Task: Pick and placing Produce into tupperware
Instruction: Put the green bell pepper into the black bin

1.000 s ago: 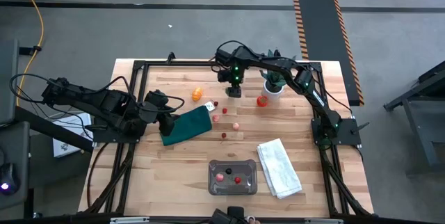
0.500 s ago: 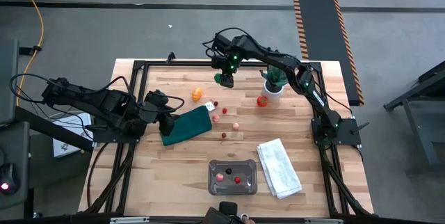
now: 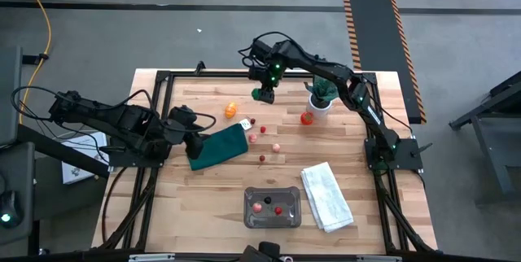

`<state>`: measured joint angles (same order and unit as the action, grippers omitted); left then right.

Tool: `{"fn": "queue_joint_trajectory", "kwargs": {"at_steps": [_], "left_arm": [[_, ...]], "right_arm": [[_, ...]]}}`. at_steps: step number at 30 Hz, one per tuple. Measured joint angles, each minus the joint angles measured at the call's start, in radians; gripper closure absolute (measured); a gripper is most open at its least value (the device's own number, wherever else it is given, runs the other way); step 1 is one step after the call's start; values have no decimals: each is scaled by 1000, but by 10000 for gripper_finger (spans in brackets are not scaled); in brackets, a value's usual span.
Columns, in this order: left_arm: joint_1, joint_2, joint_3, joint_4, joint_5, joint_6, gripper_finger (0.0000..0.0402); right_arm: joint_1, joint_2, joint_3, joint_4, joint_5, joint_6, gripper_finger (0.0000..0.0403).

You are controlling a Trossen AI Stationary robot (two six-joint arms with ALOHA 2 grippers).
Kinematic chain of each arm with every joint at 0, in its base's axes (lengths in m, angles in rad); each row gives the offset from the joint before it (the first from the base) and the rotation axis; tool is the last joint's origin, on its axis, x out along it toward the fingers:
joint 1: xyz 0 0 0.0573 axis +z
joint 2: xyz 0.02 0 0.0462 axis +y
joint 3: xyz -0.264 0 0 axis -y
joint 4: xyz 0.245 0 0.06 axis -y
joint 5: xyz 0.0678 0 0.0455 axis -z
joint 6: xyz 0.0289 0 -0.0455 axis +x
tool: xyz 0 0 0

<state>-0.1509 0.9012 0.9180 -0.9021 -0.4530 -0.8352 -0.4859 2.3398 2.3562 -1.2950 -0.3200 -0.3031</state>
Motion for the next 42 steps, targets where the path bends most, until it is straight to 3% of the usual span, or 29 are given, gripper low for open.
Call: {"fn": "queue_joint_trajectory", "kwargs": {"at_steps": [20, 42], "left_arm": [[0, 0, 0, -54, 0, 0, 243], [0, -3, 0, -97, 80, 27, 243]], "right_arm": [[101, -24, 0, -10, -5, -7, 181], [210, -199, 0, -14, 8, 144, 181]]}}
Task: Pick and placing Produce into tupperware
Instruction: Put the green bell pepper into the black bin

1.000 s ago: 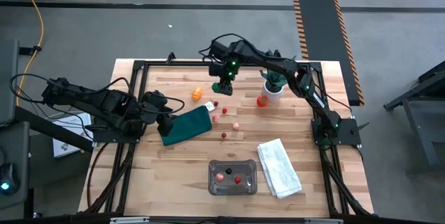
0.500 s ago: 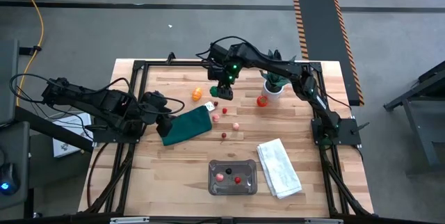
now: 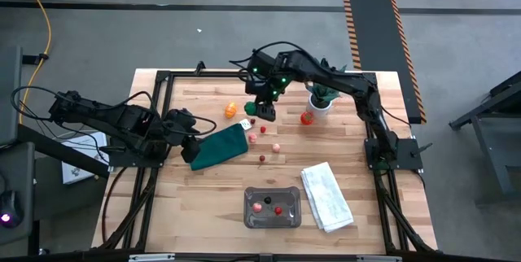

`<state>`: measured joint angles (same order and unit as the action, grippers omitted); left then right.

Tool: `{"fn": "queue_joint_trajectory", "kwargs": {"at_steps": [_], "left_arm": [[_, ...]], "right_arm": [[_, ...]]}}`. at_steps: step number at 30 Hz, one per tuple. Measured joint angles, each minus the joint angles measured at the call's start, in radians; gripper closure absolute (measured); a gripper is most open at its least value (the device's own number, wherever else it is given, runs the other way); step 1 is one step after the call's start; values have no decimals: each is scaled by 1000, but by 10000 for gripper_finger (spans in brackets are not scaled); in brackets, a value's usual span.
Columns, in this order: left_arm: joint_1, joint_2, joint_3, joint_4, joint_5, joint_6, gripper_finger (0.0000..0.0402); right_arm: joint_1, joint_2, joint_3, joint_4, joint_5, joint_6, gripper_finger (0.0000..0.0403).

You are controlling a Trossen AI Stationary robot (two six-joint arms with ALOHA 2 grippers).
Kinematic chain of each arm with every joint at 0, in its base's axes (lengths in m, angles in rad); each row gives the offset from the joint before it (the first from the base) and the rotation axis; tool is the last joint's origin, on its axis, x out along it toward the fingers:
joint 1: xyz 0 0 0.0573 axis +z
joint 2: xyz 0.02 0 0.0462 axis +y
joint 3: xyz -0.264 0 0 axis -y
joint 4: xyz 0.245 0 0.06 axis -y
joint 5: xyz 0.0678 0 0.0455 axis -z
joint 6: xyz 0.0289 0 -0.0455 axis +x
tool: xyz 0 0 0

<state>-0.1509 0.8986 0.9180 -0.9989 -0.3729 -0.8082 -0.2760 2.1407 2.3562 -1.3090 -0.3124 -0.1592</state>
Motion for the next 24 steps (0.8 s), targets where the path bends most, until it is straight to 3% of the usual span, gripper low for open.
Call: {"fn": "queue_joint_trajectory", "kwargs": {"at_steps": [24], "left_arm": [[0, 0, 0, 27, 23, -84, 243]], "right_arm": [[108, -293, 0, -159, 14, 97, 181]]}}
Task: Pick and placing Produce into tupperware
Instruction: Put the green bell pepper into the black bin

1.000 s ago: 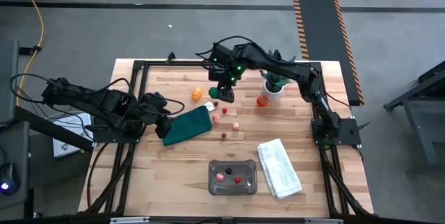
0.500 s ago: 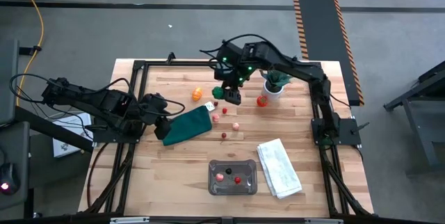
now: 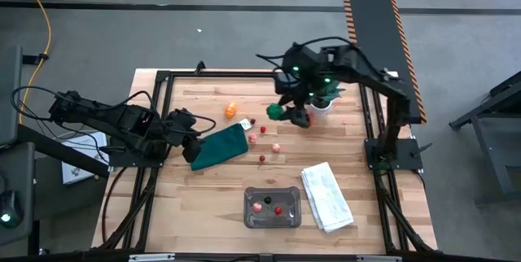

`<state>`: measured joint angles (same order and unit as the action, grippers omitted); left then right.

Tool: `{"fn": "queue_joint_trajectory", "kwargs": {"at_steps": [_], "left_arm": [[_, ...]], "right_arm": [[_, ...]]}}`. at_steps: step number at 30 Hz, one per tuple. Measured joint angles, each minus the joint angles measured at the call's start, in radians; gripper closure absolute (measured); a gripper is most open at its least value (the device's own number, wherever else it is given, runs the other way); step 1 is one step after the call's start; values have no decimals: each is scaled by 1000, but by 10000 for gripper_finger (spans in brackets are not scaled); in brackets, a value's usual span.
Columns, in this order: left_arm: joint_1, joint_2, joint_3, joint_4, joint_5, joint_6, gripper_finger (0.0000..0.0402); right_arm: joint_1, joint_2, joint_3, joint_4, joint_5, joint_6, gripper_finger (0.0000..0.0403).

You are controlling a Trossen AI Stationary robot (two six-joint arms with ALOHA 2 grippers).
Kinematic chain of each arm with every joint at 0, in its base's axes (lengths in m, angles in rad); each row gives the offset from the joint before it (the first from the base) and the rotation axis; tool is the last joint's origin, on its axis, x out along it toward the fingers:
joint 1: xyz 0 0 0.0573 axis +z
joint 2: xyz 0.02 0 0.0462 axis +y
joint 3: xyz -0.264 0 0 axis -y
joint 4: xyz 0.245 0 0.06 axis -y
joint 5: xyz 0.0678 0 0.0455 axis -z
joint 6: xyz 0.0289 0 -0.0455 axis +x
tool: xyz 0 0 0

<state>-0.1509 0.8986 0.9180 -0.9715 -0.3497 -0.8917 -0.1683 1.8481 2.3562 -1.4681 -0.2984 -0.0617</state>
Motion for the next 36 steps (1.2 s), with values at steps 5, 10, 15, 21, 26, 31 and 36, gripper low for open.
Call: {"fn": "queue_joint_trajectory", "kwargs": {"at_steps": [5, 10, 15, 21, 26, 31, 36], "left_arm": [[0, 1, 0, 8, 0, -19, 243], [0, 1, 0, 10, 0, -33, 243], [0, 1, 0, 29, 0, -56, 243], [0, 1, 0, 60, 0, -60, 243], [0, 1, 0, 60, 0, -67, 243], [0, 1, 0, 60, 0, -83, 243], [0, 1, 0, 60, 2, -82, 243]], "right_arm": [[50, -74, 0, -15, 0, 45, 181], [101, -134, 0, -18, 0, 81, 181], [162, -163, 0, -17, 0, 119, 181], [255, -165, -6, -17, 26, 144, 181], [326, -166, -51, -16, 68, 155, 181], [377, -165, -115, 19, 83, 168, 181], [417, -165, -203, 105, 83, 196, 181]]}}
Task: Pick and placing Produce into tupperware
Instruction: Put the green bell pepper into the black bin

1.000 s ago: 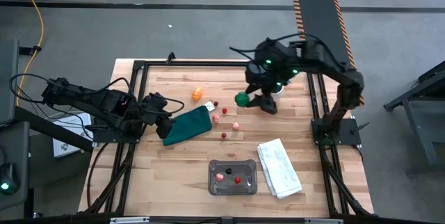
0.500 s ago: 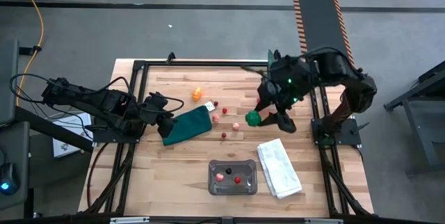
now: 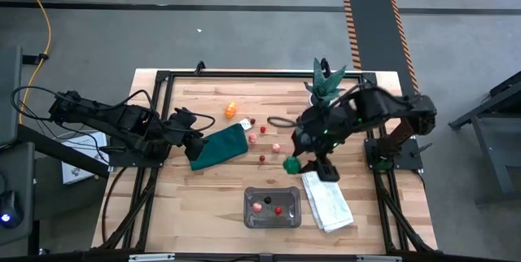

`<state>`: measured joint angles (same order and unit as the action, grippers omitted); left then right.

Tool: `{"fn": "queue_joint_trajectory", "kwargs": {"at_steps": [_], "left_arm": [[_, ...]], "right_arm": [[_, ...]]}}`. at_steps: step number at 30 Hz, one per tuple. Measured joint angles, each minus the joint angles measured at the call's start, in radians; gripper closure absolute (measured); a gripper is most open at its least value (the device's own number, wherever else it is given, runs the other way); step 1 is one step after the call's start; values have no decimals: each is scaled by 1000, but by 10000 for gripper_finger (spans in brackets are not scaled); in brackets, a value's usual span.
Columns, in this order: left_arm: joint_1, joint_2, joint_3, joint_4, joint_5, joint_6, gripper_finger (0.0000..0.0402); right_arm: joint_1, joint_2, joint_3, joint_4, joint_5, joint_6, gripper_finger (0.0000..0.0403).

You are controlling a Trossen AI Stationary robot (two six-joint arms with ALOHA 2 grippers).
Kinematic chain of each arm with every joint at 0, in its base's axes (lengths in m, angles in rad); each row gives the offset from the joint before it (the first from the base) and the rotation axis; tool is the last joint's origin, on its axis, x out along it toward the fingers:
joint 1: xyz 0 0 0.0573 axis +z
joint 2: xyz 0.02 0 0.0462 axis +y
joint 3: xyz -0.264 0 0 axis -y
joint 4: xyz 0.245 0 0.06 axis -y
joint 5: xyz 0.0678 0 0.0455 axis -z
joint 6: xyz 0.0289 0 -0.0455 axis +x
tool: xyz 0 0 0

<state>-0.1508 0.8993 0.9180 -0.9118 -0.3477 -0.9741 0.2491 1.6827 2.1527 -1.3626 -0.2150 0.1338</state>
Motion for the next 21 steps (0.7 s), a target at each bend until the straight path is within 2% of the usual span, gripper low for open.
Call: {"fn": "queue_joint_trajectory", "kwargs": {"at_steps": [4, 14, 21], "left_arm": [[0, 0, 0, -2, 1, 11, 243], [0, 0, 0, -5, 94, 25, 243], [0, 0, 0, -7, 120, 27, 243]], "right_arm": [[22, 0, -82, 84, 1, 27, 181], [41, 1, -280, 286, 1, 140, 181], [49, 1, -389, 416, 0, 205, 181]]}}
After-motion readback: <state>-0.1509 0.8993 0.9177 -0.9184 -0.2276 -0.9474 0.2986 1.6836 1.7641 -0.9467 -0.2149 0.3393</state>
